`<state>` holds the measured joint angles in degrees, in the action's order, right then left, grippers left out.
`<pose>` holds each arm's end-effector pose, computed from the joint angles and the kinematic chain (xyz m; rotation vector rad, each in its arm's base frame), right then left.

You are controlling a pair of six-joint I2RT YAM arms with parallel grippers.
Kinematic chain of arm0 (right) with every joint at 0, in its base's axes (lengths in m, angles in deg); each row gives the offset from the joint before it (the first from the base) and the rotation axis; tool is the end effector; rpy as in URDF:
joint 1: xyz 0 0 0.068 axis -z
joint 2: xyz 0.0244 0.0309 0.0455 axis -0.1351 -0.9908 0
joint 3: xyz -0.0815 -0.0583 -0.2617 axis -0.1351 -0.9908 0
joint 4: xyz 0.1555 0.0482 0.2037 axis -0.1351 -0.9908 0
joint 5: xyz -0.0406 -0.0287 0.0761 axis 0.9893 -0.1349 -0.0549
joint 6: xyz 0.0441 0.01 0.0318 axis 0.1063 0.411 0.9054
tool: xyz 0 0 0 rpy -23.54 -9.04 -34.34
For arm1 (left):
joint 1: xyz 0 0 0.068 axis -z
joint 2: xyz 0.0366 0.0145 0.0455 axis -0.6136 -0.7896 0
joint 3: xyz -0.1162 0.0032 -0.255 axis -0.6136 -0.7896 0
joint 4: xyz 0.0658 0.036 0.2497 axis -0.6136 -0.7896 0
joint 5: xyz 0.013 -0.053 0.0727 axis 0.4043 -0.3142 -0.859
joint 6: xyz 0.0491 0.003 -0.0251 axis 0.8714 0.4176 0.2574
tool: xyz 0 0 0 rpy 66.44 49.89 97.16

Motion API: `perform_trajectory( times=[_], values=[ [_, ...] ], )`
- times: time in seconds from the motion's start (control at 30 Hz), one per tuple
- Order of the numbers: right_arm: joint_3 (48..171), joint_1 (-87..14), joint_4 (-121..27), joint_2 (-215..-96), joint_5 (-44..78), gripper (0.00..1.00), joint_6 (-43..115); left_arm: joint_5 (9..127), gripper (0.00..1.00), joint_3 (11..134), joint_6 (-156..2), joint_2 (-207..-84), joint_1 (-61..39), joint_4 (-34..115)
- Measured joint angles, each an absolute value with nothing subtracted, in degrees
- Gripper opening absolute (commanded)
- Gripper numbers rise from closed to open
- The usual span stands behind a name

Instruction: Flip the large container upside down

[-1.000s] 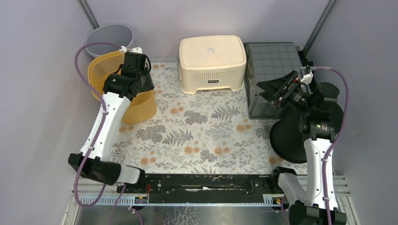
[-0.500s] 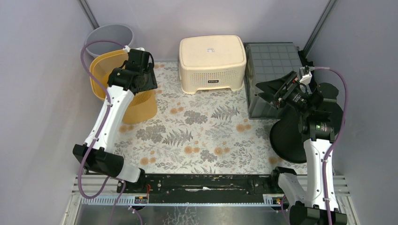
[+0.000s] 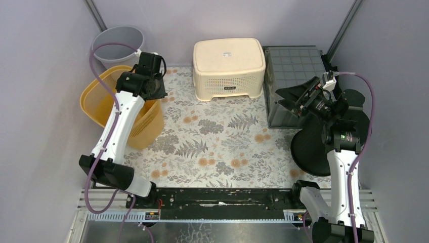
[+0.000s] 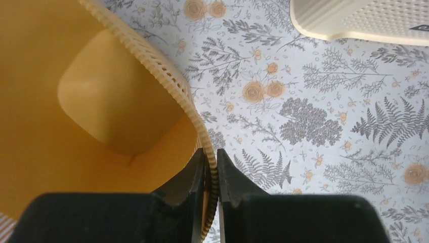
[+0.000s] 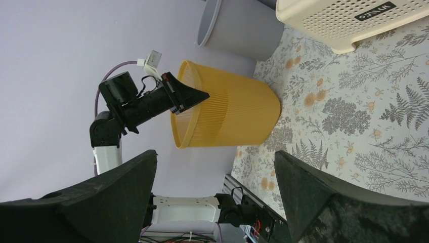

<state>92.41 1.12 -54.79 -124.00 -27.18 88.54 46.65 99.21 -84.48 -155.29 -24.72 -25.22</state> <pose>0.1758 0.0025 0.4172 0.2398 1.7313 1.3676 0.2871 -0.0581 0.4136 -0.2355 2.4094 0.0237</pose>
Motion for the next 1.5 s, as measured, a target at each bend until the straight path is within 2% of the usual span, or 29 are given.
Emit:
perform_trajectory(
  times=[0.23,0.43,0.6,0.67,0.77,0.9,1.1,1.23,1.27,1.3,1.5],
  values=[
    [92.41,1.12,-54.39,-124.05,-27.18,0.92,88.99,50.58,0.13,100.54,-85.25,-153.34,-22.93,-30.80],
    [92.41,1.10,-54.31,-124.05,-27.20,0.92,89.19,53.71,0.15,104.65,-87.65,-153.43,-16.90,-35.19],
    [92.41,1.10,-53.56,-124.05,-27.20,0.92,89.41,54.49,0.31,105.13,-90.30,-153.32,-9.18,-37.77],
    [92.41,1.06,-53.56,-124.05,-27.20,0.92,89.43,55.10,0.44,103.52,-91.72,-152.44,-6.87,-38.01],
    [92.41,1.01,-53.56,-124.05,-27.20,0.92,89.45,55.41,0.57,100.17,-93.40,-149.89,-5.29,-38.75],
    [92.37,0.97,-53.30,-124.02,-27.22,0.92,89.67,55.59,0.61,98.84,-95.08,-146.91,-5.25,-39.36],
    [92.26,0.90,-52.89,-123.98,-27.27,0.92,90.11,56.50,0.80,104.43,-97.57,-149.08,-5.25,-38.14],
    [92.26,0.90,-52.41,-124.00,-27.33,0.93,90.31,56.37,0.83,105.72,-99.91,-151.33,-5.25,-35.39],
    [92.26,0.90,-52.30,-124.00,-27.40,0.93,90.37,56.28,0.88,105.72,-100.57,-151.96,-5.25,-34.73],
    [92.26,0.90,-52.25,-124.00,-27.57,0.93,90.46,55.91,0.98,105.72,-101.49,-152.77,-5.25,-34.01],
    [92.26,0.77,-51.79,-123.98,-28.36,0.93,90.94,54.01,1.00,105.72,-106.62,-157.06,-6.47,-31.82]
  ],
)
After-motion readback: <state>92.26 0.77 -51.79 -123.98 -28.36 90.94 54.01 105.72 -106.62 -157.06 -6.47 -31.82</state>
